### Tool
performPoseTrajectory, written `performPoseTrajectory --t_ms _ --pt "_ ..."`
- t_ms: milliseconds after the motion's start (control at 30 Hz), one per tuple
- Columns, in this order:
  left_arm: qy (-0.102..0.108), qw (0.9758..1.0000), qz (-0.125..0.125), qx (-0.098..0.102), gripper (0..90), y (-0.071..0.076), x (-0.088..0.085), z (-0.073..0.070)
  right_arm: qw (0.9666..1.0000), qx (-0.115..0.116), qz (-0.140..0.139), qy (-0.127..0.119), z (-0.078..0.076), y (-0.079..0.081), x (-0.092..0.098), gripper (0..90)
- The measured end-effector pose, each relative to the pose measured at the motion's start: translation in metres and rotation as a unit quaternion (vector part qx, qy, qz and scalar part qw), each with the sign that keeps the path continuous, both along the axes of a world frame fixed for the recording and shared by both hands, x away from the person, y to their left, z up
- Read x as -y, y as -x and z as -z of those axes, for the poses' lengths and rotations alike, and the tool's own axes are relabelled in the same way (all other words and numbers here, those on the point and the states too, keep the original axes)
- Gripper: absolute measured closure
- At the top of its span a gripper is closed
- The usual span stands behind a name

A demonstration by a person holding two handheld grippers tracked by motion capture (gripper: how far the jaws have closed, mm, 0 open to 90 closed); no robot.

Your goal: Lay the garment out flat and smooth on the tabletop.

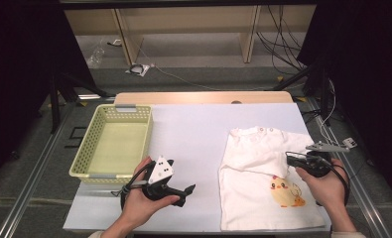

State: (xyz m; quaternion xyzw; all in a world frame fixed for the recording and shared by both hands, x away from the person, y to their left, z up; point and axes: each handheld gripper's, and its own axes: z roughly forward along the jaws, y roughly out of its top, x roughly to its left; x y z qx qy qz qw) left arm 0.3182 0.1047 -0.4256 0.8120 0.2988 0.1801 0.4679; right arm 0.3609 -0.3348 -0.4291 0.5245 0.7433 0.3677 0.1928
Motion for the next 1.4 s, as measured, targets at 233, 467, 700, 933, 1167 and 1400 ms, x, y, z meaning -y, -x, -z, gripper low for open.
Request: performPoseTrajectory --t_ms 233,467,700,933,1167,1400 --pt "-0.004 0.9998 0.016 0.006 0.3 -0.004 0.012 -0.004 0.9990 0.024 -0.031 -0.018 -0.011 -0.002 -0.030 89.3" --pt "-0.009 0.9992 0.036 0.015 1.3 -0.010 0.030 -0.010 0.9971 0.043 -0.051 -0.036 -0.023 -0.010 -0.056 89.3" --pt "-0.018 0.9982 0.055 0.018 4.1 -0.018 0.054 -0.010 0.9952 0.053 -0.071 -0.041 -0.026 -0.018 -0.081 89.4" --pt "-0.030 0.9964 0.074 0.028 11.0 -0.029 0.085 -0.007 0.9935 0.055 -0.090 -0.043 -0.026 -0.023 -0.103 89.4" --pt "-0.040 0.9962 0.074 0.023 16.0 -0.043 0.109 0.000 0.9922 0.056 -0.102 -0.045 -0.027 -0.024 -0.116 89.3" --pt "-0.039 0.9970 0.065 0.016 27.7 -0.058 0.129 0.004 0.9912 0.060 -0.107 -0.048 -0.029 -0.023 -0.123 89.4"
